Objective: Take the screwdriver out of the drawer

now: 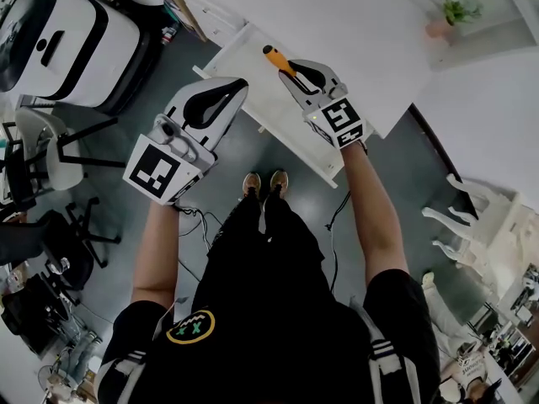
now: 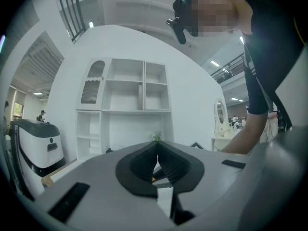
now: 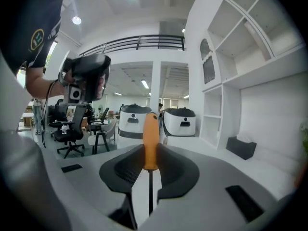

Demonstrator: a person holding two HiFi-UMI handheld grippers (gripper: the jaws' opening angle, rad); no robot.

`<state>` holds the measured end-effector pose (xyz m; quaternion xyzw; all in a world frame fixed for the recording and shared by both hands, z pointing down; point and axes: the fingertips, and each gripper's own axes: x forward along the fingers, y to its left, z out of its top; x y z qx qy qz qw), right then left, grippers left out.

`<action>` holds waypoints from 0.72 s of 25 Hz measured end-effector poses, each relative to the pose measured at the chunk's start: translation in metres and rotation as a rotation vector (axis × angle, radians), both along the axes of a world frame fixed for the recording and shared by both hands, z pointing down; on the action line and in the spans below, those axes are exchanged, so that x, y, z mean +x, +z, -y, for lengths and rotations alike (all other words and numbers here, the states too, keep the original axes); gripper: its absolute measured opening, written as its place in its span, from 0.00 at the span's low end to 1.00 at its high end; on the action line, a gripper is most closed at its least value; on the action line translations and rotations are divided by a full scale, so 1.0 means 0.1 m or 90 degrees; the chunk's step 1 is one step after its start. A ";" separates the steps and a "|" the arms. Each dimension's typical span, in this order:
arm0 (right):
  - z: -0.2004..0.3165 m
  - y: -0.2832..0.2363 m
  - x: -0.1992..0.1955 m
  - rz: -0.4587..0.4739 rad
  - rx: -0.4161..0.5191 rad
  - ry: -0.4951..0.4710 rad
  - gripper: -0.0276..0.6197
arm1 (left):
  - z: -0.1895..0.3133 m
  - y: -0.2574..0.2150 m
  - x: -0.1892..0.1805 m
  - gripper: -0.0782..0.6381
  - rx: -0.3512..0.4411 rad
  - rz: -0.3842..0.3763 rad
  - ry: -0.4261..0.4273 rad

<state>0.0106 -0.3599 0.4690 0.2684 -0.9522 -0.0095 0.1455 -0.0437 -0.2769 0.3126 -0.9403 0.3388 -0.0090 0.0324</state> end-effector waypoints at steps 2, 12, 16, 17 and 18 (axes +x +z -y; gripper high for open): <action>-0.08 -0.25 -0.02 0.018 0.020 -0.004 0.21 | -0.02 -0.04 -0.02 0.14 0.003 -0.003 0.001; -0.53 -1.41 -0.05 0.111 0.127 -0.027 0.21 | -0.10 -0.18 -0.06 0.14 0.026 -0.004 0.018; -0.75 -1.75 0.03 0.139 0.146 -0.023 0.21 | -0.16 -0.27 0.01 0.14 0.030 -0.012 0.030; -0.80 -1.82 0.05 0.141 0.149 -0.023 0.21 | -0.17 -0.28 0.03 0.14 0.031 -0.012 0.032; -0.86 -1.87 0.07 0.142 0.151 -0.022 0.21 | -0.19 -0.30 0.05 0.14 0.033 -0.012 0.035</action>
